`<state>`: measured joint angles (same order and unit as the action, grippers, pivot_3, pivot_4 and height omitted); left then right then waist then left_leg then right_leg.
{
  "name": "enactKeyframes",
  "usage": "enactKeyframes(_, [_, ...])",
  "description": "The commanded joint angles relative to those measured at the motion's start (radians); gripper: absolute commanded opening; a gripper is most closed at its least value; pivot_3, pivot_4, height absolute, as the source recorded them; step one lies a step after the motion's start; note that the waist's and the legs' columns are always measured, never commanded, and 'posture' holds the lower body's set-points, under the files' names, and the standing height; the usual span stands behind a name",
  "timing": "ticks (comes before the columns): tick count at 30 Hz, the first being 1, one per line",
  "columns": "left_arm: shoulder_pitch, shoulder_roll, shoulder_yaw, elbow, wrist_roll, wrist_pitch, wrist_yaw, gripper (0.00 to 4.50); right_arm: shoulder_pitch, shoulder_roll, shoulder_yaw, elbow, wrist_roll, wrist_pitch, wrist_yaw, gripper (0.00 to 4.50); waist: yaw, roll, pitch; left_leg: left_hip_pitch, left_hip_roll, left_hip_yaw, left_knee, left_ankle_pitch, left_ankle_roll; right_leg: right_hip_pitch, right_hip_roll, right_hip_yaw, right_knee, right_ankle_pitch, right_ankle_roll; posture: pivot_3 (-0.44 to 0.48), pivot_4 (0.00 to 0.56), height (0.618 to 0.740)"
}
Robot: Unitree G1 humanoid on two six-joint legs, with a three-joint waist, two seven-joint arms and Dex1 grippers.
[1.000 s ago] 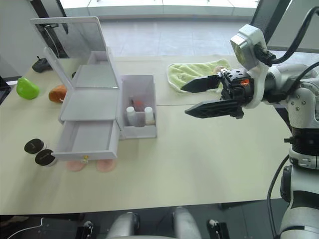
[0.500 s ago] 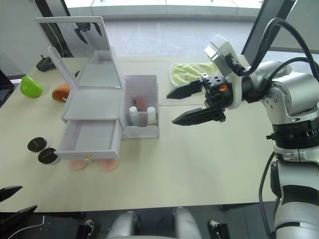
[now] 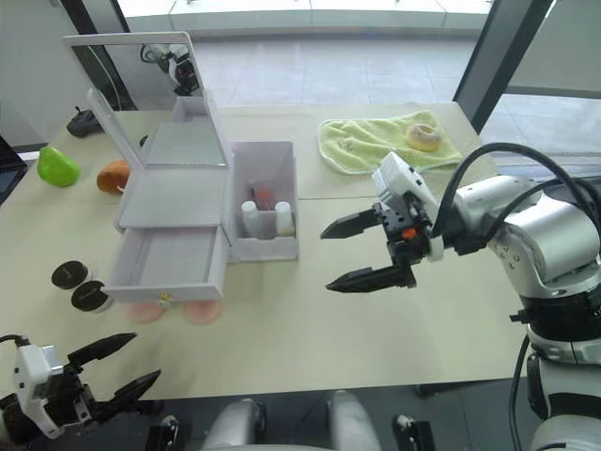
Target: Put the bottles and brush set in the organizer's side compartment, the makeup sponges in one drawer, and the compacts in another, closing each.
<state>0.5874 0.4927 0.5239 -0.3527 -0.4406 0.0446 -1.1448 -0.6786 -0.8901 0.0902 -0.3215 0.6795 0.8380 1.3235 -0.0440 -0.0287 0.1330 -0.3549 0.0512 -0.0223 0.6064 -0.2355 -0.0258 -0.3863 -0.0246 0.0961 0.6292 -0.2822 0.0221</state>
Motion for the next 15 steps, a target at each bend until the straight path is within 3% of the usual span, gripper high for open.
enactKeyframes(1, [-0.047, -0.023, -0.065, 0.01, 0.028, -0.024, 0.076, 4.48, 0.035, -0.019, -0.041, -0.06, -0.021, -0.013, -0.068, 4.5, 0.001, 0.0, 0.0, 0.0, 0.0, 0.0, 0.0, 0.0, 0.0, 0.0, 0.0, 0.0, 0.0, 0.0, 0.0, 0.0, 0.15, 0.74])
enactKeyframes(15, [-0.212, -0.097, -0.3, 0.114, 0.157, -0.018, 0.345, 4.48, 0.04, -0.012, -0.144, -0.192, 0.164, 0.143, -0.255, 4.5, 0.001, 0.001, 0.0, -0.001, -0.001, -0.002, 0.001, 0.0, 0.001, 0.001, 0.001, 0.001, 0.0, 0.003, 0.006, 0.0, 0.15, 0.74])
